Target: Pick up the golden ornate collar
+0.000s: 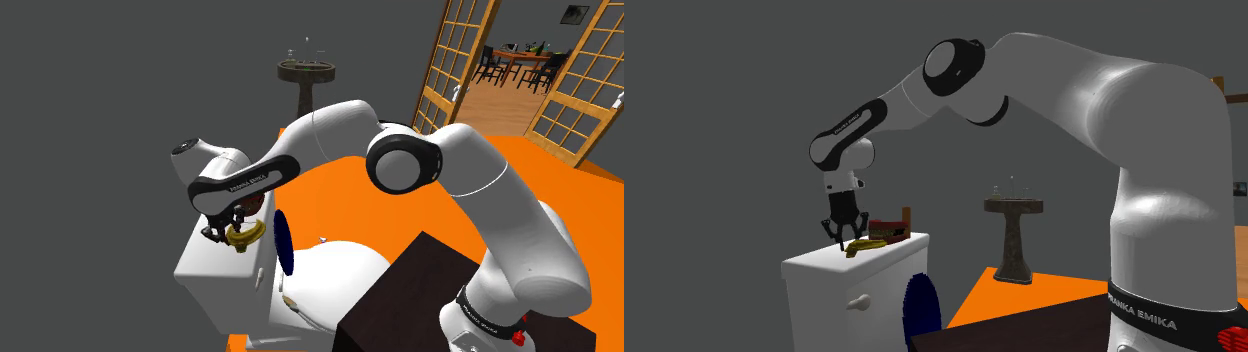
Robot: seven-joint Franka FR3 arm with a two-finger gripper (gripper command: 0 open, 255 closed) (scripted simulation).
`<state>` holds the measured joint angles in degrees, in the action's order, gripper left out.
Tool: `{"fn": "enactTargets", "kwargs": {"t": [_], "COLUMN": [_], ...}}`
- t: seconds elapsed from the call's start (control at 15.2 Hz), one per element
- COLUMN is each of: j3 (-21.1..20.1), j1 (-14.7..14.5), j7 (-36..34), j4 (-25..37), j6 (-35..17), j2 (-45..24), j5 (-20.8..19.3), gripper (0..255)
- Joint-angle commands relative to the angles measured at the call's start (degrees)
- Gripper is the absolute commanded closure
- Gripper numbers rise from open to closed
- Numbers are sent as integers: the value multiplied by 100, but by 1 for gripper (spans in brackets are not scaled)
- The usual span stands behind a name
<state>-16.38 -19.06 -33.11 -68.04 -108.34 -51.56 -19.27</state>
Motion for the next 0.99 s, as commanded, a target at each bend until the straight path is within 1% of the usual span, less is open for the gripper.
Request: {"fn": "enactTargets", "kwargs": {"t": [0.0,0.46,0.92], "j3": [1,0,-46], "j1": [0,2,13], "j7": [0,-1,57], "j4": [-5,-16,85], "j6": [-3,-7,343], "j2": [-7,0,256], "j5": [-1,0,61], "gripper": [255,255,255]}}
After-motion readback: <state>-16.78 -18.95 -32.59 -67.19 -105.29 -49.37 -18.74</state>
